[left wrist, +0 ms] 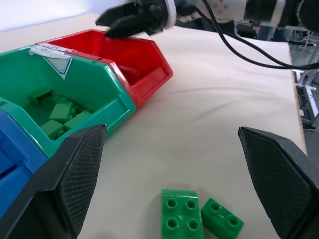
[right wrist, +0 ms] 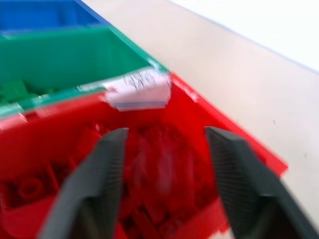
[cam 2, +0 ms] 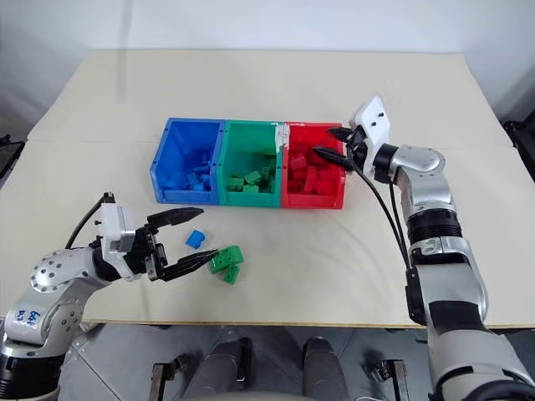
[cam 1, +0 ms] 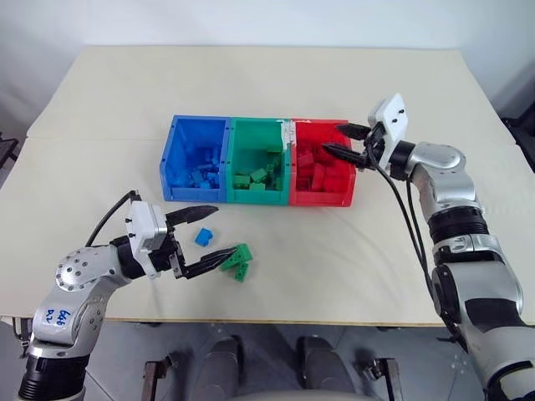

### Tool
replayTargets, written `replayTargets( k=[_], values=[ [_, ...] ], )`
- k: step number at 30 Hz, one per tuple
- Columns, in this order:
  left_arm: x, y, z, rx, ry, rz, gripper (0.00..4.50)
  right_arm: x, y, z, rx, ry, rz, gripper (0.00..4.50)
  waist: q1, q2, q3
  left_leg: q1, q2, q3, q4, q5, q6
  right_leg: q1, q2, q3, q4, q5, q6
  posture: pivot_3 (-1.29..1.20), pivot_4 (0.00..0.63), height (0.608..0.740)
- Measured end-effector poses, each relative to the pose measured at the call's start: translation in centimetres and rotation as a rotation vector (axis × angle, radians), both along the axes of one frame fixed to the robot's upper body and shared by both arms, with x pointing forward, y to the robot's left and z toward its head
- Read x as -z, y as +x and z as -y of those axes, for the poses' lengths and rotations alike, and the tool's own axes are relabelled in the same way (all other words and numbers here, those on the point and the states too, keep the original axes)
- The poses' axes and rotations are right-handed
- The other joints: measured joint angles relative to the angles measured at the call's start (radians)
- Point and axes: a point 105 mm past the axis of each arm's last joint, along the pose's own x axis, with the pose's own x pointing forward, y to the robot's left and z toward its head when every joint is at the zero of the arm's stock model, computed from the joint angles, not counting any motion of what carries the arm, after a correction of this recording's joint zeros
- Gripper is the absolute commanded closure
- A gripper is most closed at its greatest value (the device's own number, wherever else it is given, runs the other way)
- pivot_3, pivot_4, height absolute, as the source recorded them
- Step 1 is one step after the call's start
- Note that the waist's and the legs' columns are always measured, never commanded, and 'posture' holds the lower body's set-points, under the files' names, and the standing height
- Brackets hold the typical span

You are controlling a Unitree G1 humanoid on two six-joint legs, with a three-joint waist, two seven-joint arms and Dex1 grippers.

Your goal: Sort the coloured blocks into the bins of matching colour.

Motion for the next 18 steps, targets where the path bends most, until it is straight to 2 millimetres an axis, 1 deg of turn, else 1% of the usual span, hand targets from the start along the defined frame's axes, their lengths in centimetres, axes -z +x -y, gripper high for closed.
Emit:
replayTargets(
  k=[2,4,6,7,8,9,10,11,13,14,15,18],
  values=[
    [0.1,0.1,-0.1,-0.010,0.005,0.002,0.00,0.1,-0.4,-0.3,-0.045,-0.002,-0.001,0.03,-0.004,0.000,0.000,0.000,0.000,0.000,0.001,0.000,0.000,0.000,0.000,0.000,0.000,0.000,0.000,0.00,0.150,0.740],
    [0.1,0.1,-0.1,-0.013,0.010,0.005,0.00,-0.4,-0.9,-0.3,-0.078,0.010,0.017,0.03,-0.005,0.000,0.000,0.000,0.000,0.000,0.001,0.000,0.000,0.000,0.000,0.000,0.000,0.000,0.000,0.00,0.150,0.740],
    [0.2,0.0,-0.2,-0.012,0.016,0.013,0.00,-0.6,-1.8,0.4,-0.112,0.007,0.039,0.03,-0.004,0.000,0.000,0.000,0.000,0.000,0.001,0.000,0.000,0.000,0.000,0.000,0.000,0.000,0.000,0.00,0.150,0.740],
    [0.3,0.0,-0.3,-0.010,0.018,0.018,0.00,-0.6,-2.4,1.0,-0.128,0.006,0.046,0.03,0.001,0.000,0.000,0.000,0.000,0.000,0.001,0.000,0.000,0.000,0.000,0.000,0.000,0.000,0.000,0.00,0.150,0.740],
    [0.4,-0.1,-0.5,-0.006,0.023,0.023,0.00,-0.4,-3.4,1.9,-0.156,0.008,0.047,0.03,0.008,0.000,0.000,0.000,0.000,0.000,0.001,0.000,0.001,0.001,-0.001,0.000,-0.001,0.000,0.000,0.00,0.150,0.740],
    [0.6,-0.1,-0.9,-0.008,0.032,0.022,0.00,0.0,-4.2,2.7,-0.172,-0.002,0.038,0.03,0.014,0.000,0.000,0.000,0.000,0.000,0.001,-0.001,0.001,0.001,-0.001,0.000,-0.001,0.000,0.000,0.00,0.150,0.740],
    [0.9,-0.1,-1.5,-0.015,0.052,0.025,0.00,0.6,-5.5,3.8,-0.196,-0.023,0.028,0.03,0.021,0.000,0.000,0.000,-0.001,0.000,0.001,-0.001,0.001,0.001,-0.001,0.000,-0.002,0.000,0.000,0.00,0.150,0.740],
    [1.2,-0.1,-2.0,-0.022,0.063,0.021,0.00,1.1,-6.2,4.5,-0.204,-0.035,0.013,0.03,0.021,0.000,0.000,0.000,-0.001,0.000,0.002,-0.001,0.001,0.001,-0.001,0.000,-0.002,0.000,0.000,0.00,0.150,0.740],
    [2.0,-0.1,-3.7,-0.044,0.098,0.015,0.00,2.6,-8.6,6.3,-0.243,-0.096,-0.023,0.03,0.023,0.000,0.000,0.000,-0.001,0.002,0.002,-0.001,0.002,0.002,-0.001,0.000,-0.004,0.000,0.000,0.00,0.150,0.740],
    [2.2,-0.1,-4.2,-0.057,0.103,0.010,0.00,2.9,-9.0,6.7,-0.242,-0.104,-0.033,0.03,0.022,0.000,0.000,0.000,-0.001,0.003,0.002,-0.001,0.002,0.002,-0.001,0.000,-0.004,0.000,0.000,0.00,0.150,0.740],
    [2.6,0.0,-4.8,-0.061,0.117,0.006,0.00,3.3,-10.1,7.7,-0.241,-0.113,-0.040,0.03,0.022,0.000,0.000,0.000,-0.001,0.004,0.002,-0.001,0.002,0.002,-0.001,0.000,-0.004,0.000,0.000,0.00,0.150,0.740],
    [3.3,0.1,-7.1,-0.102,0.157,-0.014,0.00,4.5,-12.5,9.6,-0.238,-0.142,-0.082,0.03,0.021,0.000,0.000,0.001,0.000,0.007,0.002,-0.001,0.002,0.002,0.000,0.000,-0.004,0.000,0.000,0.00,0.150,0.740]
  ],
)
